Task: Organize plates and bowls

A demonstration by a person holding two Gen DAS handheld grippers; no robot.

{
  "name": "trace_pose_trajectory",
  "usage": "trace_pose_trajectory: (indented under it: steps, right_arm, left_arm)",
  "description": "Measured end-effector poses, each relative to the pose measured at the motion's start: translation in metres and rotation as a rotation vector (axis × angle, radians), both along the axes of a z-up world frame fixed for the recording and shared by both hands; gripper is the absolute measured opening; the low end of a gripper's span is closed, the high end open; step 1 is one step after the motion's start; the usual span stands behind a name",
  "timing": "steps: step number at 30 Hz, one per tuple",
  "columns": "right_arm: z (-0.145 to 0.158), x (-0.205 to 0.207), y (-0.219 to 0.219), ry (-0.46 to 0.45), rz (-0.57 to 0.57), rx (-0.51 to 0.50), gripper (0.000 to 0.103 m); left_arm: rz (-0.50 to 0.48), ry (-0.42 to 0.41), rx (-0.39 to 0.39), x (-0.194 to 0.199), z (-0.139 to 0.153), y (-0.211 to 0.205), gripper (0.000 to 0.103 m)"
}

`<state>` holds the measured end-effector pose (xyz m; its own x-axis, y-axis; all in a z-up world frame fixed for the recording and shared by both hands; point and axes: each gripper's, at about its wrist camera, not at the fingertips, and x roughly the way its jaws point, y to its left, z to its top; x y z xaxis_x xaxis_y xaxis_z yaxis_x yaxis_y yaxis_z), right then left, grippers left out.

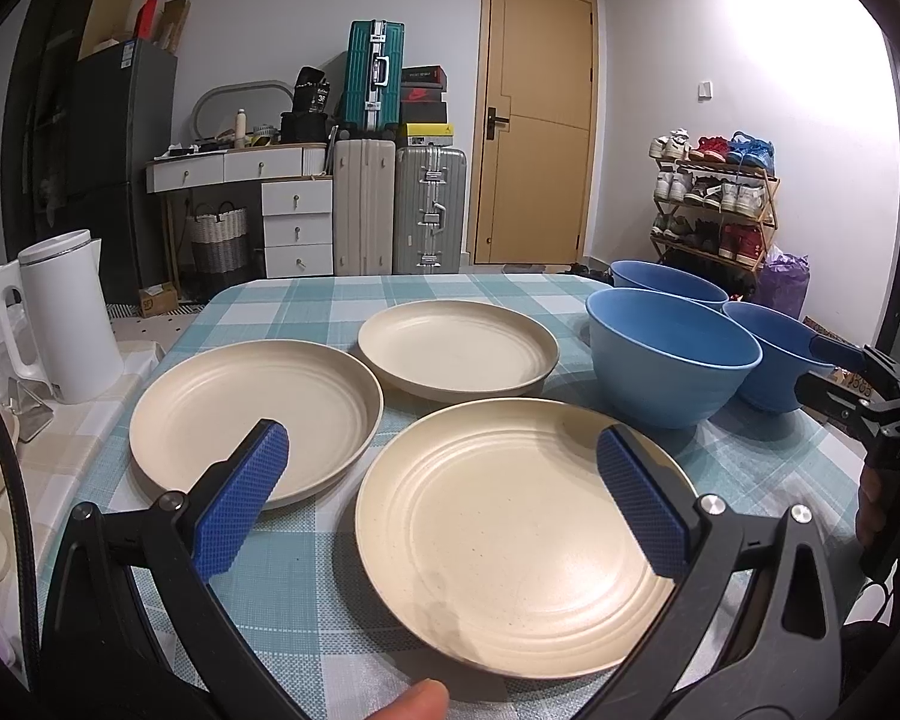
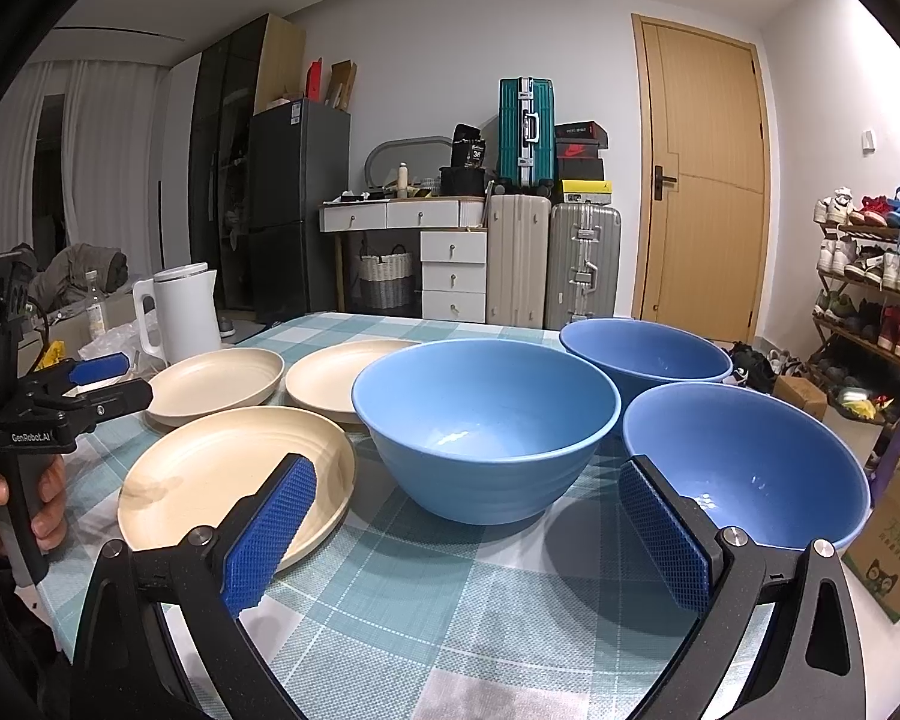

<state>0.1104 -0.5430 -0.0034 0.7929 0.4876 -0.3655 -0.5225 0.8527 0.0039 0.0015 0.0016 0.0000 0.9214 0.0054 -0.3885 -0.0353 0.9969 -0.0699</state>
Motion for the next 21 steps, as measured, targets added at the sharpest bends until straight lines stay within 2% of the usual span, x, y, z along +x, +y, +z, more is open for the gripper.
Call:
trace_pose_trajectory:
  steps: [21]
  right_arm:
    - [-0.0023,0.0032,0.0013,0.004,-0.009,-0.01,0.103]
  left_arm:
    - [0.021,0.005,-0.022,-0.003,0.0009,0.0069,0.103]
